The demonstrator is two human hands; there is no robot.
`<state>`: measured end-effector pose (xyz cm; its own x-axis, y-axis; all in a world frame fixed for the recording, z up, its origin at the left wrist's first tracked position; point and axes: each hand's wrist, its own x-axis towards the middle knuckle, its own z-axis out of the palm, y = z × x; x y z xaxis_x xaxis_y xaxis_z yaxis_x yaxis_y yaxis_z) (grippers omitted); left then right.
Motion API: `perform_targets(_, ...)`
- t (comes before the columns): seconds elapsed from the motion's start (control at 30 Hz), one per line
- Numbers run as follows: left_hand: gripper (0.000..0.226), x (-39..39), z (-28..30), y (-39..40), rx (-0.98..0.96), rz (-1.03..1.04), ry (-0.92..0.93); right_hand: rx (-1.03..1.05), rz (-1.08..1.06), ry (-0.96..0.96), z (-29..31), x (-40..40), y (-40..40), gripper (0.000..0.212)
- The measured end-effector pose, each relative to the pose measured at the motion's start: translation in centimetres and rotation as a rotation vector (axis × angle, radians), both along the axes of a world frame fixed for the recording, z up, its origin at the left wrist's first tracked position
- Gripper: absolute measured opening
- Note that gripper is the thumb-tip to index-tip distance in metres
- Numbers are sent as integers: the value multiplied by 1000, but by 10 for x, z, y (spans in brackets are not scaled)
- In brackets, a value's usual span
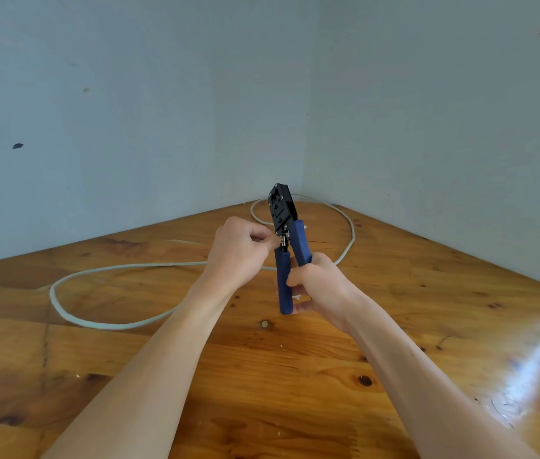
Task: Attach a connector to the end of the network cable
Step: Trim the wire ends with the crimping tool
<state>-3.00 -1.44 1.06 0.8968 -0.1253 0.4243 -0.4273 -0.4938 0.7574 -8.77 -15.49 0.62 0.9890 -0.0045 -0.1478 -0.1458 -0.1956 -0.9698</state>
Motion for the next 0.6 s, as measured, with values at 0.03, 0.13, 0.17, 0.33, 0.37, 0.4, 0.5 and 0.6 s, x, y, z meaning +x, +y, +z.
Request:
perform_targets(0.03,13,0,0,0,-2,-3,-1,-6,-1,-1,0,0,0,32)
perform_targets(0.13,18,-2,0,-1,-8,-1,6,-41,-3,-12,0,1,1,30)
perform_targets(0.17,21,-2,1,-1,-8,-1,8,-54,-6,-19,0,0,1,30)
perform_targets(0.33,23,-4,1,-1,5,-4,17,-145,-32,-46,-1,0,5,30)
perform_targets(0.37,21,-4,1,-1,9,-3,18,-168,-38,-54,-1,0,6,30)
perform_targets(0.4,21,-4,0,-1,9,-2,17,-188,-44,-64,-2,1,6,29)
perform_targets(0.5,27,-4,0,-1,-9,0,23,-217,-58,-87,-3,2,7,26)
perform_targets(0.6,31,-3,0,-1,-16,-14,38,-217,-66,-101,-5,3,7,22)
